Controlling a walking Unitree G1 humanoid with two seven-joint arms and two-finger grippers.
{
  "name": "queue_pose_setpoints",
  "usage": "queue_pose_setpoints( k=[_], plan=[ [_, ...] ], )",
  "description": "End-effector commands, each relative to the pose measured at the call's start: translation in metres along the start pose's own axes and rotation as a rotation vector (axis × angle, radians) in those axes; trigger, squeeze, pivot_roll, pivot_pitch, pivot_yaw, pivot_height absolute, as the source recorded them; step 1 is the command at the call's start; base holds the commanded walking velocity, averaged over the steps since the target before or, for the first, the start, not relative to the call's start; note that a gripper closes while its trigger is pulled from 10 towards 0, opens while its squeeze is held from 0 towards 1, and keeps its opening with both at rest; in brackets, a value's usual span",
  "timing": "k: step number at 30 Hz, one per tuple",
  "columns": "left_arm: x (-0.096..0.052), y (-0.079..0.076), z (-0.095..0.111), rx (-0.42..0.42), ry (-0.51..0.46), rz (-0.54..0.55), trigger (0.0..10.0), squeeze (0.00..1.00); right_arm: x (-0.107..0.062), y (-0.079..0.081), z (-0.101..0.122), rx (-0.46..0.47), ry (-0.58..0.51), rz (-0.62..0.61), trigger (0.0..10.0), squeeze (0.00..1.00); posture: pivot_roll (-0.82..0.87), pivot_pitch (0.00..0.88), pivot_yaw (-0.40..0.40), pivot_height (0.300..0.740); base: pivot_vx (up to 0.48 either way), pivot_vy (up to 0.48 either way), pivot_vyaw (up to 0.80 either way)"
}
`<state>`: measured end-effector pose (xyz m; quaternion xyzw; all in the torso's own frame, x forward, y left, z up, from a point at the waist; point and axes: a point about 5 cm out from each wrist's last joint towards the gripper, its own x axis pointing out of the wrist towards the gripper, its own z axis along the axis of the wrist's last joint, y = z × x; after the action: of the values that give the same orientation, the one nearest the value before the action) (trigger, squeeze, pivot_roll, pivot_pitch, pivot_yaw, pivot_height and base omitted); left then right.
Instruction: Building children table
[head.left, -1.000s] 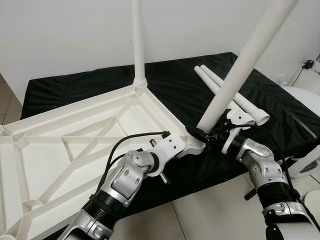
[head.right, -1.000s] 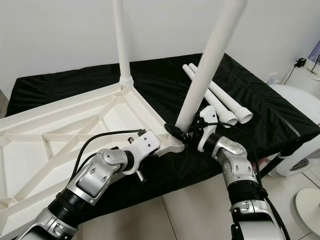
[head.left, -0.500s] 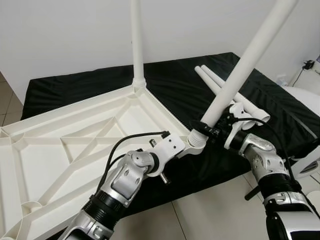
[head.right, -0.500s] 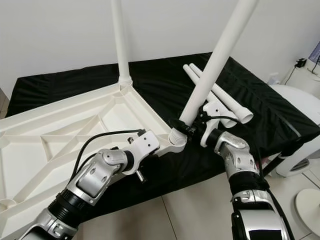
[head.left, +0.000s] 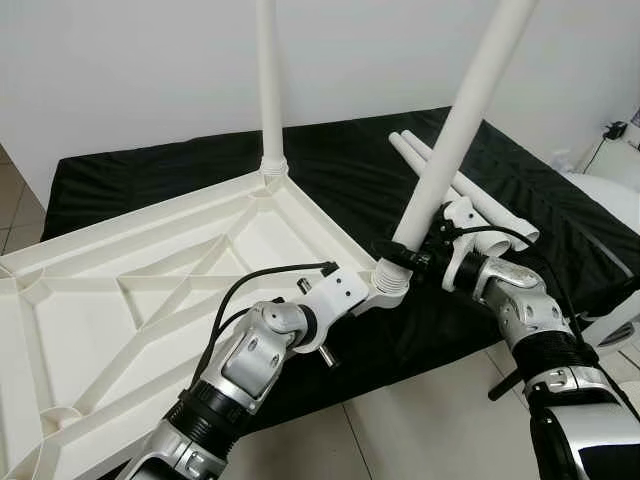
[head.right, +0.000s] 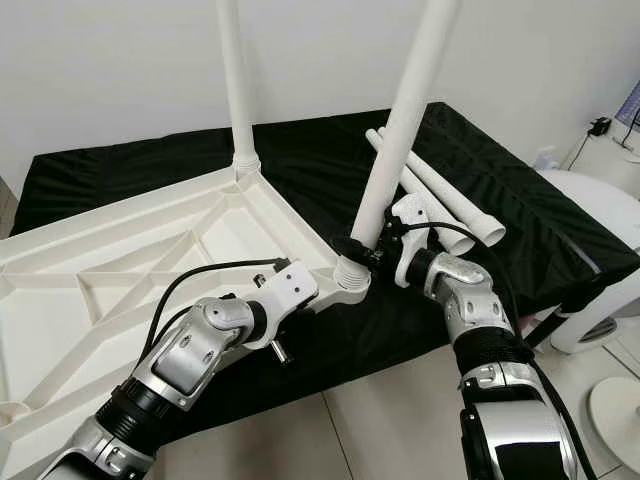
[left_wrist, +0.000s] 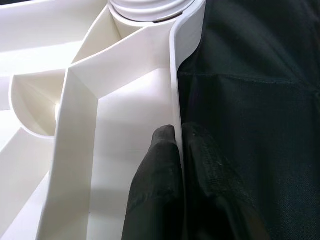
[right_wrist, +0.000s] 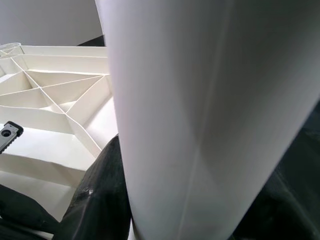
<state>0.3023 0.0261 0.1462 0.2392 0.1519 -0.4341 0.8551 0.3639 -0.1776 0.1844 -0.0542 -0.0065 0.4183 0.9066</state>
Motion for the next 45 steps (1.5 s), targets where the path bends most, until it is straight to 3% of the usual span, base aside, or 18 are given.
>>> queue_pose_setpoints(
  k=[1, 14, 26, 35, 45],
  plan=[
    [-0.007, 0.007, 0.012, 0.021, -0.055, 0.106, 10.0, 0.00, -0.003, 0.001, -0.017, -0.016, 0.102, -0.009, 10.0, 0.00, -0.07, 0.082, -0.008, 0.740, 0.000, 0.000, 0.00],
    [-0.008, 0.009, 0.012, 0.015, -0.055, 0.116, 10.0, 0.00, -0.004, 0.002, -0.030, -0.033, 0.150, -0.049, 10.0, 0.00, -0.07, 0.093, -0.003, 0.740, 0.000, 0.000, 0.00],
    [-0.009, 0.009, 0.014, 0.017, -0.058, 0.115, 10.0, 0.00, -0.015, 0.002, -0.050, 0.041, 0.171, -0.156, 10.0, 0.00, -0.07, 0.097, -0.001, 0.740, 0.000, 0.000, 0.00],
    [-0.009, 0.010, 0.015, 0.021, -0.059, 0.111, 10.0, 0.00, -0.014, 0.015, -0.065, 0.053, 0.210, -0.133, 10.0, 0.00, -0.07, 0.096, 0.005, 0.740, 0.000, 0.000, 0.00],
    [-0.009, 0.009, 0.015, 0.019, -0.059, 0.113, 10.0, 0.00, -0.008, 0.019, -0.067, 0.038, 0.233, -0.095, 10.0, 0.00, -0.07, 0.089, -0.001, 0.740, 0.000, 0.000, 0.00]
  ],
)
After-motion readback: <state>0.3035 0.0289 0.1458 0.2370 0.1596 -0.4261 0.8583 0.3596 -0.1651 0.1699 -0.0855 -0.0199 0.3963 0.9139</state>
